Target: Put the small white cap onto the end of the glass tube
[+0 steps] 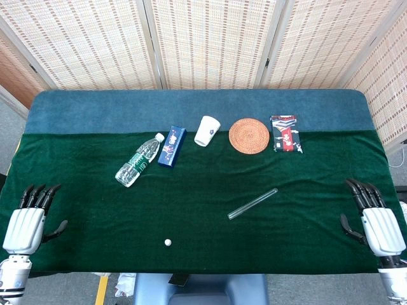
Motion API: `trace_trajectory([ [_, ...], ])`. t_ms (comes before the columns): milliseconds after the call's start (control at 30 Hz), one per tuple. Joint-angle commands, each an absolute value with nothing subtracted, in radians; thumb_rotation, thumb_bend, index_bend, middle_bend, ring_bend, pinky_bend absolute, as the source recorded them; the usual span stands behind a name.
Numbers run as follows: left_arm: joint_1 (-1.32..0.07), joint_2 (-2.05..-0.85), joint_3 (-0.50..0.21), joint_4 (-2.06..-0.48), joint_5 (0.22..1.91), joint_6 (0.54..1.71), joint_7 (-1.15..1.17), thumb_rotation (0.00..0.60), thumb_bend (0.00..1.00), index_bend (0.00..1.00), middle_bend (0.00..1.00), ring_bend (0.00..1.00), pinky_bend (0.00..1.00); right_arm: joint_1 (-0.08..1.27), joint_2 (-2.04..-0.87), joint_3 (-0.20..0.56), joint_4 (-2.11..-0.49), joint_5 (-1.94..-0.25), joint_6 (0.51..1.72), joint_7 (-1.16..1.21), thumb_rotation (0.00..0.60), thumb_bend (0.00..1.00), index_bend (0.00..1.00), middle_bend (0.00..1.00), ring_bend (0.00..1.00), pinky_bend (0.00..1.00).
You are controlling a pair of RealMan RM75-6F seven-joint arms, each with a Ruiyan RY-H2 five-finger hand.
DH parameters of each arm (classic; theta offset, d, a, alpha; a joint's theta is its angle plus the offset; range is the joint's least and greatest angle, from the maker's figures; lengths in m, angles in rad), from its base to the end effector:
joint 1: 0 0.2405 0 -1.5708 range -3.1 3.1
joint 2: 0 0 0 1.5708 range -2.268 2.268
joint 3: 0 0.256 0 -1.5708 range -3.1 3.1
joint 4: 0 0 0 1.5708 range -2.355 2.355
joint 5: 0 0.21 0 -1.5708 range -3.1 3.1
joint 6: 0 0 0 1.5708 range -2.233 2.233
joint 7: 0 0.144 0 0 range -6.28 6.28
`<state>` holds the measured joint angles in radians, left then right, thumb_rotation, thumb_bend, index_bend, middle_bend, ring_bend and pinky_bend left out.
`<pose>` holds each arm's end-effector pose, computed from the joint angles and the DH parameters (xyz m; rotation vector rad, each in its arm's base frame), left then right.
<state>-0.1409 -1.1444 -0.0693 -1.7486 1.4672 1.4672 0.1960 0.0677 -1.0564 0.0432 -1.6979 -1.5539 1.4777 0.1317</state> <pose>-0.2734 0.1980 0.1415 -1.4196 -0.8604 -0.9108 -0.2953 -0.1732 0.1661 1.3781 -1.0231 1.0305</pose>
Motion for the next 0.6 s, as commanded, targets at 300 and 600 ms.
trace_trajectory([
  [300,-0.139,-1.152,-0.066,-1.743,1.463,1.467,0.199,0.600,0.32,0.14,0.20,0.12,0.00,0.086,-1.046,0.049,-1.713,-1.550,1.465,0.125,0.600,0.55,0.04,0.10,0.08,0.04],
  [600,-0.145,-1.155,-0.065,-1.736,1.487,1.471,0.192,0.600,0.32,0.16,0.20,0.13,0.00,0.079,-1.046,0.046,-1.710,-1.553,1.478,0.132,0.600,0.55,0.04,0.11,0.08,0.04],
])
